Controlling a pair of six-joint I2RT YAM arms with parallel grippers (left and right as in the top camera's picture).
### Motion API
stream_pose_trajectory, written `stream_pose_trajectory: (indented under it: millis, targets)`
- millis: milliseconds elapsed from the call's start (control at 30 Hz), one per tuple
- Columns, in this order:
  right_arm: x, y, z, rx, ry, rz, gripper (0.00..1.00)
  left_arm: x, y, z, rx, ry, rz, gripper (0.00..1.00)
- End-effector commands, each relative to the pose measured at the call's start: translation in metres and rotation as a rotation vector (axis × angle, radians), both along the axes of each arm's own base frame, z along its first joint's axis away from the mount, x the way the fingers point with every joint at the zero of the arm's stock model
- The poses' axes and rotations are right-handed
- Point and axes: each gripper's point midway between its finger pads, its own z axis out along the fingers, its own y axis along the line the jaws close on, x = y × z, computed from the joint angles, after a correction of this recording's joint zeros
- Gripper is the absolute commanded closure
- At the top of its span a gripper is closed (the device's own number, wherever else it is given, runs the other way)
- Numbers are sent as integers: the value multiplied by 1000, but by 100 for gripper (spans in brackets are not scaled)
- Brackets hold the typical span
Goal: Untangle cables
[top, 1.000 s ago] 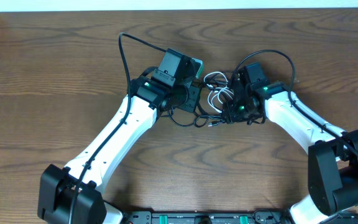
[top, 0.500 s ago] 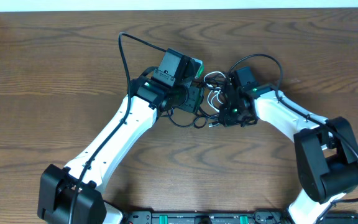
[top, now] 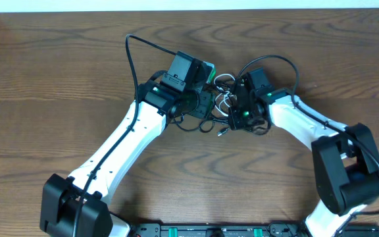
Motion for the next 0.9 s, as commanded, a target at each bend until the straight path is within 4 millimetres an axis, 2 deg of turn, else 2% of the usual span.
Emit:
stream_pose_trajectory:
  millis: [0,67,133,233,367,533,667,867]
  targets:
    - [10,9,54,158,-87,-2,99,4,-1,3,5,-12,7,39]
    - [16,7,77,218,-119,-42,99,4,-1,3,4,-11,7,39]
    - [22,1,93,261,-136,-82,99,4,-1,3,4,-11,7,34]
    - [32,-10,123,361,-164,-151,99,4,-1,3,4,-11,7,18]
    - [44,-20,154,517,-150,-240,99,3,-2,3,-4,-7,1,16]
    - [54,-23,169,622,-95,-341,99,-3,-15,8,-70,12,-41,14]
    - [58,-18,182,697,-54,-387,99,-7,-30,17,-157,23,-95,14]
    - [58,-9,201,805,18,-403,99,-6,-33,20,-173,13,-102,14]
